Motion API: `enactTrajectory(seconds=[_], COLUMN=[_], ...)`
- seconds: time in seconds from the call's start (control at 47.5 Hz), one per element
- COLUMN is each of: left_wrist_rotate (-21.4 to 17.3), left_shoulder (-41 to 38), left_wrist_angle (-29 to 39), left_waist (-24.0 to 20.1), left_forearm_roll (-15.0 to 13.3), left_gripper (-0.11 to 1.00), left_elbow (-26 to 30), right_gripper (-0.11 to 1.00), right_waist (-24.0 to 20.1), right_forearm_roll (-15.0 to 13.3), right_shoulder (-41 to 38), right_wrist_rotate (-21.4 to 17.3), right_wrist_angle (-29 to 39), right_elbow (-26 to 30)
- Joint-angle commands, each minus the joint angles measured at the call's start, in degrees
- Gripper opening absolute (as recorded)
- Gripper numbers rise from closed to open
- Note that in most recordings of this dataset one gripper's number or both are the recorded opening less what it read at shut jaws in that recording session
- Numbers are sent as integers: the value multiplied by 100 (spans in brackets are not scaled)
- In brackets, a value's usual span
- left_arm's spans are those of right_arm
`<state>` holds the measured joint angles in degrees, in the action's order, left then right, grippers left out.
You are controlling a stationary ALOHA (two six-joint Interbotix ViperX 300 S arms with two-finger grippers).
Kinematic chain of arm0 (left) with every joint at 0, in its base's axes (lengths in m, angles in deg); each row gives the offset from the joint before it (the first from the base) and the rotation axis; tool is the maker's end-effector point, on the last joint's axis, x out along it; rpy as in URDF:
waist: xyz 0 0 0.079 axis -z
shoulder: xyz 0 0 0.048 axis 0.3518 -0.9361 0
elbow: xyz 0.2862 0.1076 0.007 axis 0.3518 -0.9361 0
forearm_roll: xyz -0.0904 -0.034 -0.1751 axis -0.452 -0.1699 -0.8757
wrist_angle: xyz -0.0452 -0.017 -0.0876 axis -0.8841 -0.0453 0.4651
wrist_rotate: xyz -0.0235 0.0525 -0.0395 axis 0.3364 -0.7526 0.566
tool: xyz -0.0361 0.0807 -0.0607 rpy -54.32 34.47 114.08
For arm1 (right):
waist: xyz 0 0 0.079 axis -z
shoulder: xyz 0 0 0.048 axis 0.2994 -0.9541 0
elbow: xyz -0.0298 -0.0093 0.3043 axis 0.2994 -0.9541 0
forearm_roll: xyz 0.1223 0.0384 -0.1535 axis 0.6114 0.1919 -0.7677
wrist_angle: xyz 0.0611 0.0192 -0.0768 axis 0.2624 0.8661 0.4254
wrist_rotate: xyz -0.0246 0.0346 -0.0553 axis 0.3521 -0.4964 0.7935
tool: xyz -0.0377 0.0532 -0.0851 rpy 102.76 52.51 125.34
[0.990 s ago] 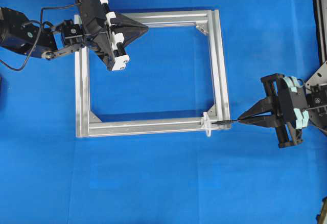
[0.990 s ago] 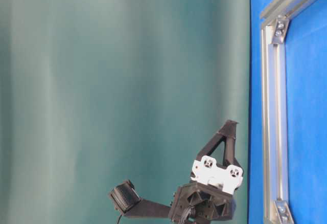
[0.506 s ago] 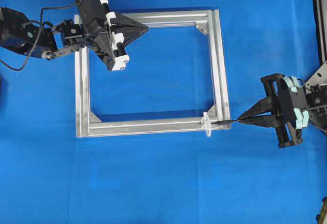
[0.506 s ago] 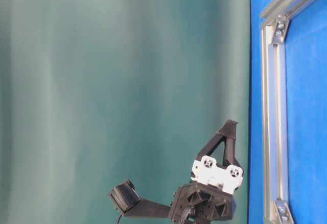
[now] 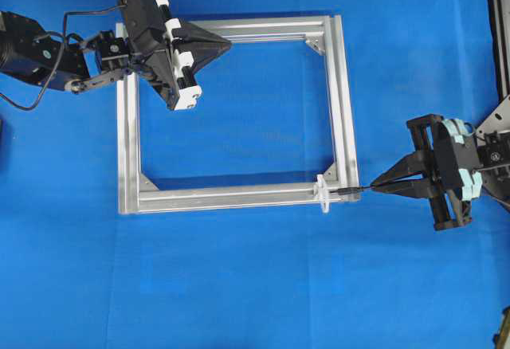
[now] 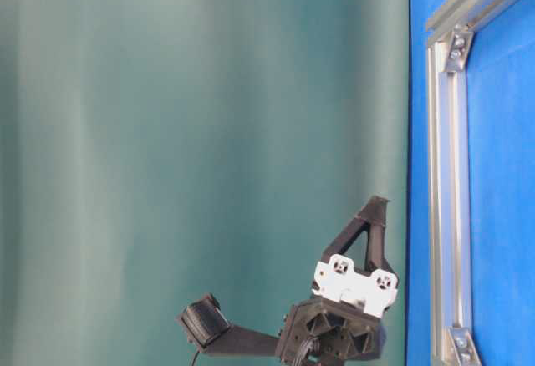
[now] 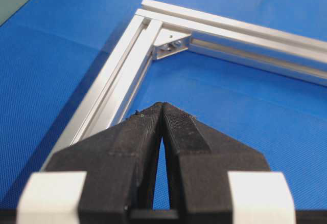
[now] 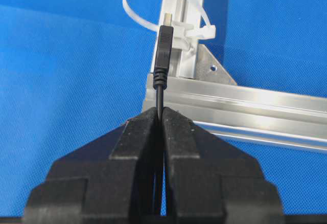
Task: Insert the wire through the string loop located on the right side.
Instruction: 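Push the USB plug leftward through the zip-tie loop with the right gripper, then move the left gripper toward the plug emerging from the loop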
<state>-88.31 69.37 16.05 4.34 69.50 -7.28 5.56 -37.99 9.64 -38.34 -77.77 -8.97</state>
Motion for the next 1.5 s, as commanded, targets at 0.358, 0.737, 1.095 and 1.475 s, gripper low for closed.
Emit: enactTrajectory(seconds=[0.358,0.737,1.095,1.475], left_wrist_rotate=[0,0,0,9], left_shoulder=[176,176,176,185], left_wrist_angle=[-44,-44,-35,-53], left_waist=[9,9,9,18], left_forearm_roll=[18,18,18,18], left_gripper=[0,0,0,0], left_elbow=[88,97,88,79], right_gripper=[-4,-4,-4,-4], right_waist=[9,9,9,9], right_forearm_roll=[18,18,18,18], right_shoulder=[-272,-1310,-1591,-1600], right_wrist_rotate=[-26,-18,-18,-18], right_wrist_angle=[-352,-817,-809,-809], right_elbow=[176,835,1063,1063])
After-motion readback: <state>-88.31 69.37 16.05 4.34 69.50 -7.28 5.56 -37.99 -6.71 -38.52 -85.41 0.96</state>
